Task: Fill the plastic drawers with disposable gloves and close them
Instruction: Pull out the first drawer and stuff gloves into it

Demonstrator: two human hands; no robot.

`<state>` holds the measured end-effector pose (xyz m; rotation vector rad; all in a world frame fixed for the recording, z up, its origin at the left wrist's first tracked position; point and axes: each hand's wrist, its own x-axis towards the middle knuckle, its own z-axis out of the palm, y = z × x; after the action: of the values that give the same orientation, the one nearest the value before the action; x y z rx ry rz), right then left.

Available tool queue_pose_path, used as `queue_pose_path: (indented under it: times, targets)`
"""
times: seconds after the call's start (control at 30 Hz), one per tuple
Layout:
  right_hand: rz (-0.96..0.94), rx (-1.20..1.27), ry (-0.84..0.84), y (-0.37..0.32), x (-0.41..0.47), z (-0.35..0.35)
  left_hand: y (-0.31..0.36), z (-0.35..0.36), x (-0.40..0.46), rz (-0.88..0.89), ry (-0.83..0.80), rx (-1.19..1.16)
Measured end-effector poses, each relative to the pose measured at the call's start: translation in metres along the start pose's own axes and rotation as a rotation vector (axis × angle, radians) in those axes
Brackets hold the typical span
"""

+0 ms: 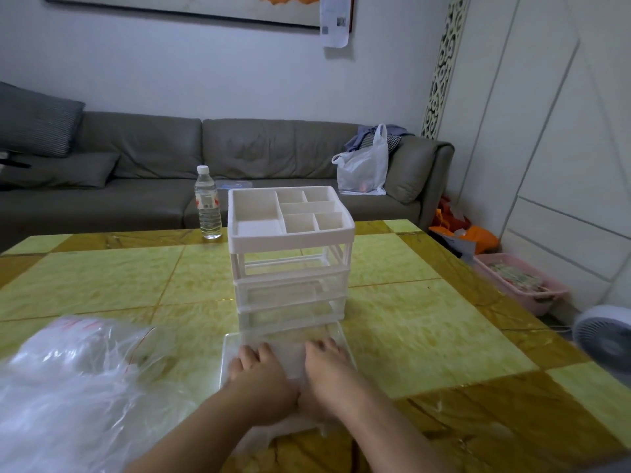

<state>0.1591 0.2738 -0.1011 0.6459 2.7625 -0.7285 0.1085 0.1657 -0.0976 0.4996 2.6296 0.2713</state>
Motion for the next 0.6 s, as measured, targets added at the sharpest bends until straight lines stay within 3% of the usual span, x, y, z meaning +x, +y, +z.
queue_pose_path:
  times: [0.17, 0.3, 0.47, 0.6]
  targets:
    - [0.01, 0.039, 0.053, -0.006, -0.01, -0.011, -0.014, -0.018, -0.022, 0.187, 0.14, -0.16]
    - [-0.013, 0.167, 0.232, -0.011, -0.021, -0.018, -0.038, -0.038, -0.044, 0.385, 0.353, -0.453]
    - [-0.136, 0.266, 0.477, -0.026, -0.039, -0.024, -0.096, -0.08, -0.071, 0.298, 0.534, -0.834]
    - [-0.36, 0.264, 0.544, -0.055, -0.051, -0.007, -0.168, -0.082, -0.077, 0.17, 0.588, -0.898]
